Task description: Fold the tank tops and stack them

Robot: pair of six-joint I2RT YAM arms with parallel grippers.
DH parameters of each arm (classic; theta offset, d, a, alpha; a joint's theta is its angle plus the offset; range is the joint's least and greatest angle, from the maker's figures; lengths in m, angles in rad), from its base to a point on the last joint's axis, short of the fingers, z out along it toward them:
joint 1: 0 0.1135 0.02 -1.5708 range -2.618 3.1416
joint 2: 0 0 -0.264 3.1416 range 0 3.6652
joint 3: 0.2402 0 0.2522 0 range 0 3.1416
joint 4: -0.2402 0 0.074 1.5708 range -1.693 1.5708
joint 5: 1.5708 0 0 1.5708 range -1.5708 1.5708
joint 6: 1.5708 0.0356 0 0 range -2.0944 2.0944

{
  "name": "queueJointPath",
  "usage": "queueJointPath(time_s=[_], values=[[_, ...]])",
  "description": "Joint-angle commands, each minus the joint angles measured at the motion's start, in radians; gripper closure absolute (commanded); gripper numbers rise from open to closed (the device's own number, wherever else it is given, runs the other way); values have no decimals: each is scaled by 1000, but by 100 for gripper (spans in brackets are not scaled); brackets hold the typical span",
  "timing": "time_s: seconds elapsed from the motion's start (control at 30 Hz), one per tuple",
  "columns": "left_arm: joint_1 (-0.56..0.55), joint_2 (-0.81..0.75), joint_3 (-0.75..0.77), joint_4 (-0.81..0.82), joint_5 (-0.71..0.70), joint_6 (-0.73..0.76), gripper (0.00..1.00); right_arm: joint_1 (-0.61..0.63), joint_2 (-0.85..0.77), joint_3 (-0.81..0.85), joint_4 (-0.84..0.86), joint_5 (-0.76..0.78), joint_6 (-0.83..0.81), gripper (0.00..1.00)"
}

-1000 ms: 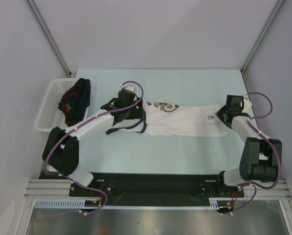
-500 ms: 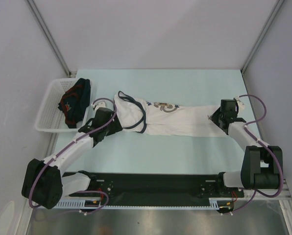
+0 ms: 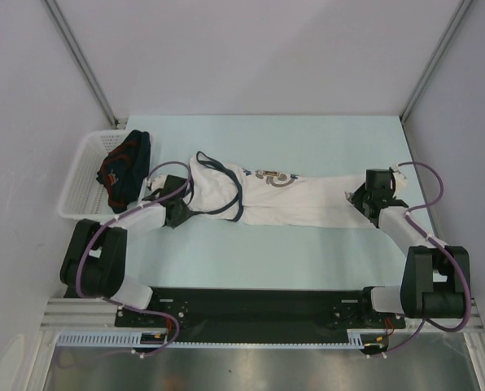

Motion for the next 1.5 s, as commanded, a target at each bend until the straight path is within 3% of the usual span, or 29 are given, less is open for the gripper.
queueJointPath(time_s=[0.0,0.07,0.1,0.2,0.33,0.73,0.8,0.9,0.93,0.97,1.1,1.33,1.37,1.47], values=[[45,80,100,74,-3,-61,73,3,-43,-3,-30,65,29,46],[65,111,134,90,3,-61,96,3,-59,-13,-77,114,70,47],[69,135,165,102,18,-53,100,3,-69,-12,-111,147,100,48],[72,196,244,110,22,-55,100,3,-73,7,-235,223,167,48],[74,305,370,78,23,-79,100,3,-83,-3,-301,195,191,47],[97,620,892,-64,60,-89,100,3,24,-41,-214,170,222,49],[108,667,967,-62,83,-83,99,3,73,-39,-197,133,213,55],[124,735,1082,-82,126,-70,100,56,110,-36,-177,118,188,82],[126,752,1111,-93,130,-61,100,69,115,-36,-188,124,191,97],[124,779,1165,-100,129,-53,100,79,116,-44,-196,125,194,100],[124,824,1226,-96,140,-33,100,194,96,-73,-229,69,240,100],[124,922,1342,-100,179,-9,100,735,108,-69,-352,-11,537,100],[124,933,1345,-94,193,-9,100,885,116,-58,-351,-25,571,100],[120,941,1345,-73,227,-12,100,1140,189,46,-358,-54,691,100]])
